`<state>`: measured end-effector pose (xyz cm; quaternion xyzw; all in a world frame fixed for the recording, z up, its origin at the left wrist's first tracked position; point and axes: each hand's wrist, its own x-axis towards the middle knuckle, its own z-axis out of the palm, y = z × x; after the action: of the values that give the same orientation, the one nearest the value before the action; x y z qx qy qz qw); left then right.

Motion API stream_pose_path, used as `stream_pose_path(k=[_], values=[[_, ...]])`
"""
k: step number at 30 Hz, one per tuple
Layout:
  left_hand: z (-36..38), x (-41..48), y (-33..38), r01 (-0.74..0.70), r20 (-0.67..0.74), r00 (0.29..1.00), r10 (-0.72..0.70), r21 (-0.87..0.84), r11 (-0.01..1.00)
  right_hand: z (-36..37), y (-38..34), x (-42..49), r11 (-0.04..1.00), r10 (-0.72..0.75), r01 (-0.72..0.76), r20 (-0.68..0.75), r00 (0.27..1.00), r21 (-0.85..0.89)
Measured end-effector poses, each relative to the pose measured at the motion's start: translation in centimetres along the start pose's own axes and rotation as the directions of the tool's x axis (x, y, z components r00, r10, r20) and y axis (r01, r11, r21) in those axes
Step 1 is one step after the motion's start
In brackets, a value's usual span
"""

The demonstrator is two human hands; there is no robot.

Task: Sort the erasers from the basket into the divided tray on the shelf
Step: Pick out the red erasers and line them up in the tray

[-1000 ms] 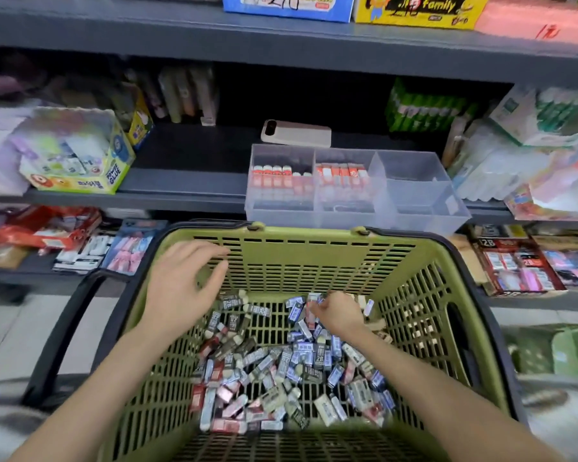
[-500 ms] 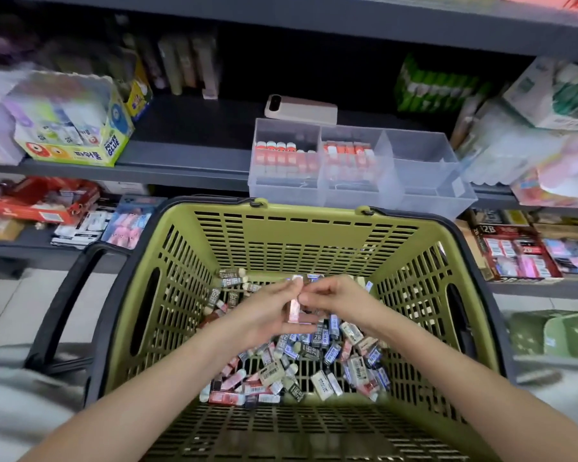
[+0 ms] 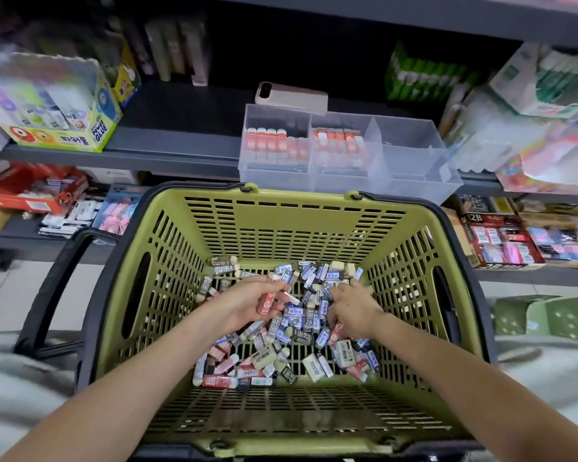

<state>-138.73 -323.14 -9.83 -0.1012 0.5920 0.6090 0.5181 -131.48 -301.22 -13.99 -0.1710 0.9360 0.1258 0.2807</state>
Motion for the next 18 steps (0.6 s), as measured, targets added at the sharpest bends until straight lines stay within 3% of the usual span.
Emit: stream_pose_path(k=[5,8,9,10,12,13,14,18], values=[[0.4,0.2,-0.7,0.014,-0.017,1.0,-0.013,0.028,1.0,0.5,1.4,-0.3,0.989,0.053,-0.039,-0.092,0.994,0.146],[0.8,0.0,-1.0,0.023,-0.041,0.999,-0.021,0.061,0.998,-0.9,1.3,-0.5,0.919,0.187,-0.113,-0.166,0.968,0.377],[1.1,-0.1,-1.1,0.025,-0.041,0.999,-0.023,0.052,0.998,-1.8,0.9,-0.7,0.841,0.245,-0.121,-0.172,0.954,0.528],[1.4,-0.1,-1.1,0.025,-0.039,0.999,-0.024,0.027,0.999,-3.0,0.4,-1.0,0.694,0.288,-0.088,-0.163,0.944,0.715],[2.1,-0.5,-0.9,0.019,-0.031,0.999,-0.021,-0.051,0.999,-4.9,-1.0,-1.5,0.26,0.291,0.046,-0.124,0.949,0.965],[2.4,-0.6,-0.7,0.008,-0.022,1.0,-0.011,-0.099,0.995,-5.6,-1.7,-1.6,0.093,0.28,0.085,-0.109,0.954,0.992],[2.6,-0.7,-0.5,-0.006,-0.014,1.0,0.004,-0.147,0.989,-6.4,-2.3,-1.7,-0.006,0.277,0.098,-0.092,0.957,0.995],[2.9,-1.2,0.4,-0.127,-0.063,0.991,0.117,-0.171,0.977,-8.0,-4.7,-1.4,-0.305,0.199,0.09,-0.029,0.979,0.948]])
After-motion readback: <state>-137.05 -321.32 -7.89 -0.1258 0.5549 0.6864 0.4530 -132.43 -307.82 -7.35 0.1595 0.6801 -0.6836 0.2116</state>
